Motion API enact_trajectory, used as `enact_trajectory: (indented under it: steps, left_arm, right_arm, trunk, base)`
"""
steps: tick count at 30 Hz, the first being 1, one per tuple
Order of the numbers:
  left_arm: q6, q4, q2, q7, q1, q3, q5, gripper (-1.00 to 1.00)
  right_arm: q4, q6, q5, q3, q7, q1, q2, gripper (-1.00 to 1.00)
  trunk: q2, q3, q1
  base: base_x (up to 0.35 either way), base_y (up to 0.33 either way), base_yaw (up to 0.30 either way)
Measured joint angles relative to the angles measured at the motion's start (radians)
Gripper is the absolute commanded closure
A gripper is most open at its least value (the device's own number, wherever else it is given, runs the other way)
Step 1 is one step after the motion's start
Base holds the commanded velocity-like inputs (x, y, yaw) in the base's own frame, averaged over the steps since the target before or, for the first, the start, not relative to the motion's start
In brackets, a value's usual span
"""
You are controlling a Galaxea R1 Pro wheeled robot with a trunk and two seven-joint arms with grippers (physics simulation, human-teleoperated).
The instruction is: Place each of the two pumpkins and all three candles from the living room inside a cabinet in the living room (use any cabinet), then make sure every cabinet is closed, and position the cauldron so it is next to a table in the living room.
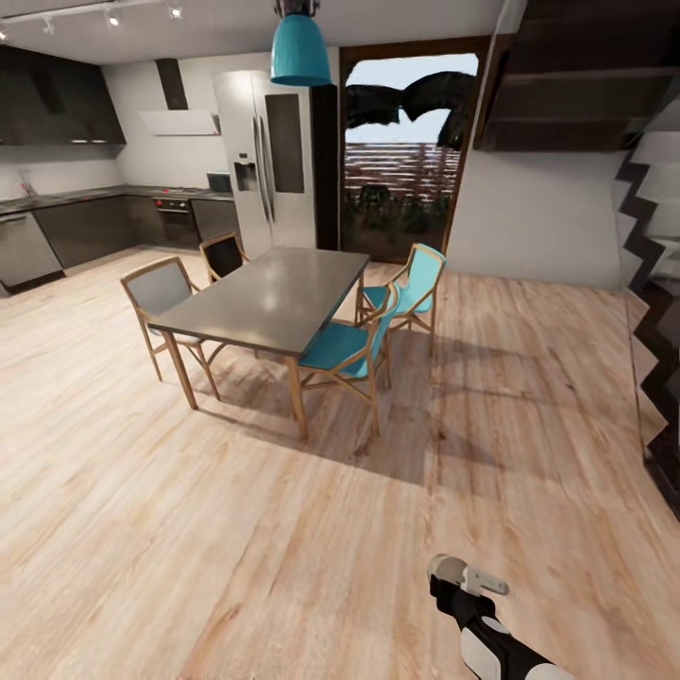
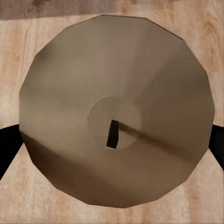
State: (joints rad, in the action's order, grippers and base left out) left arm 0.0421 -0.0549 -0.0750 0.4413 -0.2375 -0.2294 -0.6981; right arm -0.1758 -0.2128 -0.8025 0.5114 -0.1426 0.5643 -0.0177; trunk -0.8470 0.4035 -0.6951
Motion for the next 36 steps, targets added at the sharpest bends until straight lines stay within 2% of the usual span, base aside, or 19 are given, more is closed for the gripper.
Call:
enact_trajectory:
  steps: [36]
  left_arm:
    - [0.0,0.0,0.0,0.0,0.0,0.0,0.0,-1.0]
  right_arm:
    - [0.0,0.0,0.0,0.0,0.001,0.0,0.0,1.0]
  trunk:
    - [0.0,-0.018,0.0]
  base:
    - [0.0,0.0,0.288]
